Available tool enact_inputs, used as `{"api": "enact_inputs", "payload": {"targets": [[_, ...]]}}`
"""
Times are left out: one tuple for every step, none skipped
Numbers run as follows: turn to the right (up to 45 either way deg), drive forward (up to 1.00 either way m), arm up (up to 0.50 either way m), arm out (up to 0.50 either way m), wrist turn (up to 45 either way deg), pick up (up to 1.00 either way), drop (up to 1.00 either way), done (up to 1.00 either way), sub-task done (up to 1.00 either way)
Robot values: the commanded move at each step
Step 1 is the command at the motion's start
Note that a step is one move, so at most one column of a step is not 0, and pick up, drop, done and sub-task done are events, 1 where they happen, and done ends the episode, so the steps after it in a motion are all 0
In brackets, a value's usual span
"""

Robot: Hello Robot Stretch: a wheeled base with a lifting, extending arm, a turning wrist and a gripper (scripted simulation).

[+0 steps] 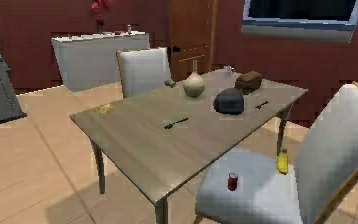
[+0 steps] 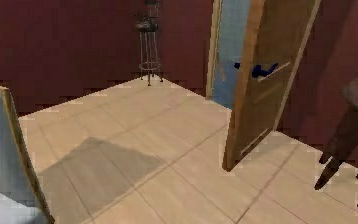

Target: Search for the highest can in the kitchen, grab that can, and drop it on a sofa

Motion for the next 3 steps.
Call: {"api": "enact_inputs", "payload": {"targets": [[-42.0,0.0,0.0,0.0,0.0,0.0,0.0,0.0,0.0],[0.0,1.0,0.0,0.0,0.0,0.0,0.0,0.0,0.0],[-3.0,0.0,0.0,0.0,0.0,0.0,0.0,0.0,0.0]]}}
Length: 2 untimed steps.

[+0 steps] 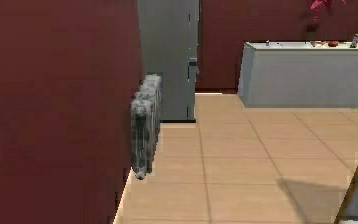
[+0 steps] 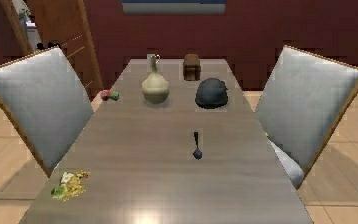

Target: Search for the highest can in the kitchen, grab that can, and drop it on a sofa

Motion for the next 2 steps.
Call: {"api": "enact_inputs", "payload": {"targets": [[0.0,0.6,0.0,0.0,0.0,0.0,0.0,0.0,0.0],[45.0,0.0,0.0,0.0,0.0,0.0,0.0,0.0,0.0]]}}
